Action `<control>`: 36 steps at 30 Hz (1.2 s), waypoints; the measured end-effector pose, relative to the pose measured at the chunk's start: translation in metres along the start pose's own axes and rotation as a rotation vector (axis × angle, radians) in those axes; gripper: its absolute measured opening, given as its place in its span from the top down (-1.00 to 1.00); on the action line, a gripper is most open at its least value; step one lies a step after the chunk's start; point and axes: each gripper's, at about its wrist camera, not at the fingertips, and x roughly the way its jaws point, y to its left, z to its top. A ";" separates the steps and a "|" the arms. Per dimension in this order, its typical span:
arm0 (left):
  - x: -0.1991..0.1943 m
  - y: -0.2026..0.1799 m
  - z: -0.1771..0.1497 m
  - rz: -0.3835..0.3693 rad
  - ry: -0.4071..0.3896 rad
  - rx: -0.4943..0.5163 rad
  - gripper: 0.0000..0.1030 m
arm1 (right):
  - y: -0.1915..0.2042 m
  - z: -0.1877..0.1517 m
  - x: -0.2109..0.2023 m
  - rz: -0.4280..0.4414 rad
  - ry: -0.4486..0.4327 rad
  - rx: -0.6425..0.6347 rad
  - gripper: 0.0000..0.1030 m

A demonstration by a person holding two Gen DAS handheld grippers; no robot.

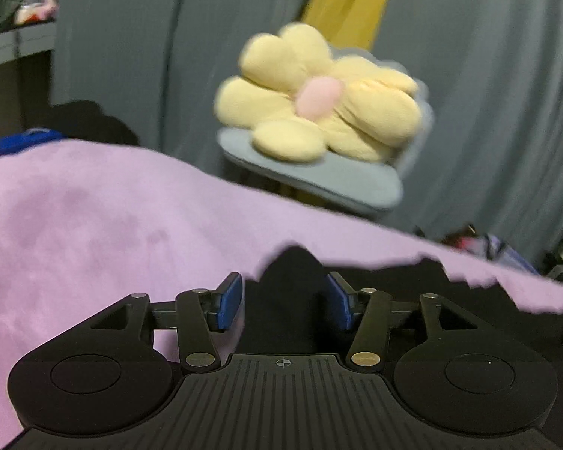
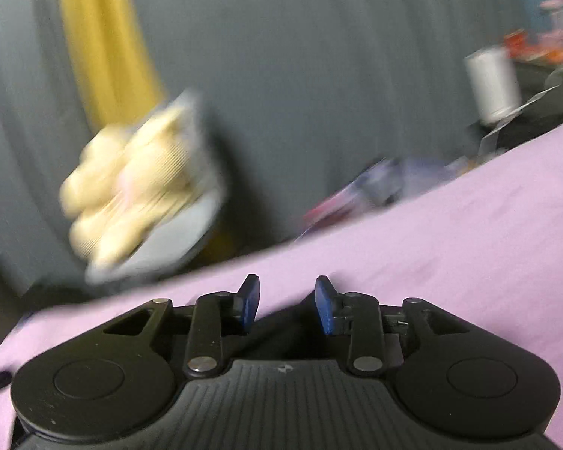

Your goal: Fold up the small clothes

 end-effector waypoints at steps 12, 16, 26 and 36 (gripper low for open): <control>0.063 -0.054 0.003 -0.033 0.077 0.185 -0.10 | 0.032 -0.001 0.098 -0.145 0.049 -0.120 0.40; 0.084 -0.051 0.002 0.028 0.043 0.145 -0.11 | 0.017 -0.007 0.104 -0.110 -0.023 -0.108 0.43; 0.032 -0.019 -0.012 0.011 0.026 0.090 -0.21 | 0.027 -0.018 0.077 -0.148 -0.050 -0.118 0.42; -0.076 0.037 -0.073 -0.128 0.131 -0.125 -0.44 | 0.034 -0.118 -0.063 -0.076 -0.049 -0.005 0.26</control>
